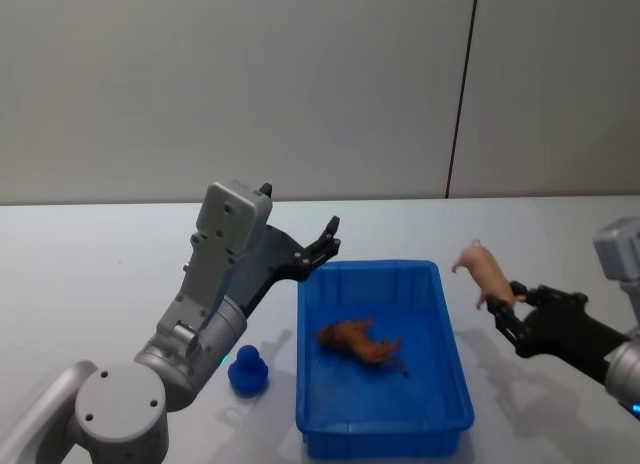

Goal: Pick up the two dolls from the table and place them into the box.

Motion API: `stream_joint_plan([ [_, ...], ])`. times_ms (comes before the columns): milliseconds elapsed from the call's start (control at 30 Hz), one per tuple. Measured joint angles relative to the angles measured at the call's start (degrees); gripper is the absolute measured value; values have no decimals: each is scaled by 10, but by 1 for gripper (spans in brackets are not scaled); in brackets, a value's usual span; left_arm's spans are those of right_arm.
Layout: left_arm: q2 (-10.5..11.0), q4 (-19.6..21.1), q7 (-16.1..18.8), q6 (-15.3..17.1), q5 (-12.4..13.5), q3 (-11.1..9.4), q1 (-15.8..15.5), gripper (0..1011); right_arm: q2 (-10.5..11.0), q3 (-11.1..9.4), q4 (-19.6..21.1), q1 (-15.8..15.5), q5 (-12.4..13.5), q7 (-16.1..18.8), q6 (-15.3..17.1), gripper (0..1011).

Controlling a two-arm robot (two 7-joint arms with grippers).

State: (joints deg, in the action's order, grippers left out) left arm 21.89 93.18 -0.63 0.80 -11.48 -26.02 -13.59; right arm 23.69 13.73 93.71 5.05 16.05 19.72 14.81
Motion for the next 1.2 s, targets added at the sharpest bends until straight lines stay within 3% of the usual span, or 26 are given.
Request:
stream_joint_plan([
  [267,0,0,0,0,0,0,0,1001,-12,9,5,25,-17,47,-15,329],
  [667,0,0,0,0,0,0,0,1001,-40,34,-11,62,-44,121,-11,357],
  [900,0,0,0,0,0,0,0,1001,-51,47,-24,75,-56,150,-3,621],
  [1200,0,0,0,0,0,0,0,1001,-52,50,-31,79,-57,154,-2,868],
])
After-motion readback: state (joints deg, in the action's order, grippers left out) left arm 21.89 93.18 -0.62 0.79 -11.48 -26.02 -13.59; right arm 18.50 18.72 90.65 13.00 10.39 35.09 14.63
